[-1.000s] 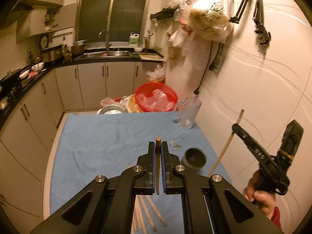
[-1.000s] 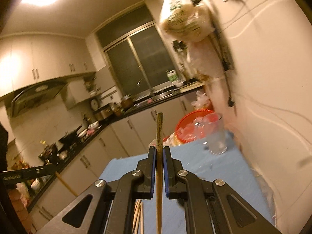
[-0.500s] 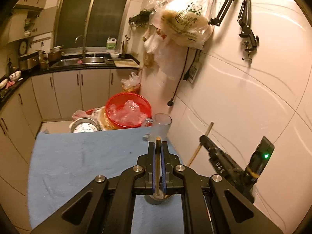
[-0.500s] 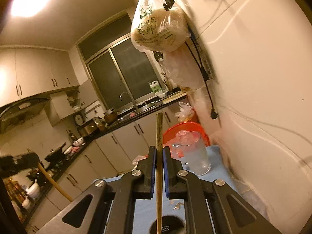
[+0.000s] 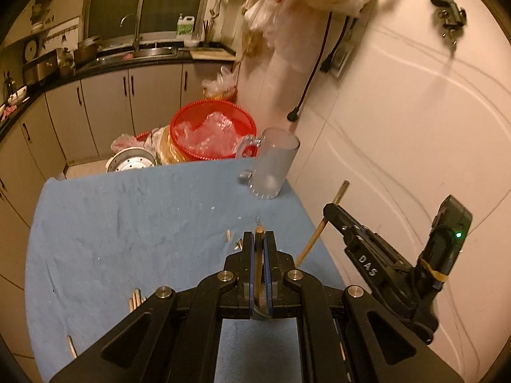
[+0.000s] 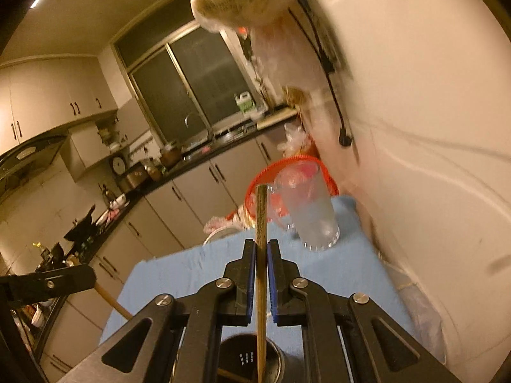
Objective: Organize utensils
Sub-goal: 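Lower the chopstick into the grey holder cup and open the right gripper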
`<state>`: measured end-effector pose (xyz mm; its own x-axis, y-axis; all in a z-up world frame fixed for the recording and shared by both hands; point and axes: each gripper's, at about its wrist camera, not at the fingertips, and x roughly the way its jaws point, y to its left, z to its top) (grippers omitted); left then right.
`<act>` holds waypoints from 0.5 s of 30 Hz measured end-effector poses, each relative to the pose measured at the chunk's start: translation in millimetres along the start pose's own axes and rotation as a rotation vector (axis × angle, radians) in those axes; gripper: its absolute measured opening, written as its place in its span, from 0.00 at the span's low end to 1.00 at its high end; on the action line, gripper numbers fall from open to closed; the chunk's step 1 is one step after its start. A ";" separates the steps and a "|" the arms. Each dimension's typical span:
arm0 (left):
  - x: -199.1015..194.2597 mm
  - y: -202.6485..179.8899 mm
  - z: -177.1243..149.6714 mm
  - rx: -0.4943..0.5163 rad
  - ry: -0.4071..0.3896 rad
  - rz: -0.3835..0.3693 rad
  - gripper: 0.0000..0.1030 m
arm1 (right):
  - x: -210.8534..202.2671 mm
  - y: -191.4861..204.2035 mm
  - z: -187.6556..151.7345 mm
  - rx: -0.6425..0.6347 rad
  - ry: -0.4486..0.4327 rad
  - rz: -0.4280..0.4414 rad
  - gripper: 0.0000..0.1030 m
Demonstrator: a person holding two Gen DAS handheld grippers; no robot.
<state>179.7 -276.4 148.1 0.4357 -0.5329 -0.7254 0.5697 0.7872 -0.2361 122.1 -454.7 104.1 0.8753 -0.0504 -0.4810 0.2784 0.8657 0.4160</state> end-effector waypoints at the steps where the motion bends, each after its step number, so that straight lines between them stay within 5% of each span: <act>1: 0.0 0.0 -1.4 -0.001 0.000 0.002 0.05 | 0.2 -0.6 -1.1 0.000 0.009 0.005 0.10; 9: -22.5 1.2 -10.8 0.013 -0.036 -0.012 0.07 | -35.3 1.9 1.5 -0.001 -0.018 -0.004 0.13; 15: -58.2 14.9 -29.8 -0.020 -0.147 -0.010 0.41 | -87.1 10.4 -9.7 0.006 -0.066 0.030 0.13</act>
<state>142.0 -224.4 167.5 0.5281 -0.5793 -0.6209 0.5613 0.7868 -0.2567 44.9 -436.5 142.9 0.9075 -0.0569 -0.4163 0.2536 0.8641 0.4348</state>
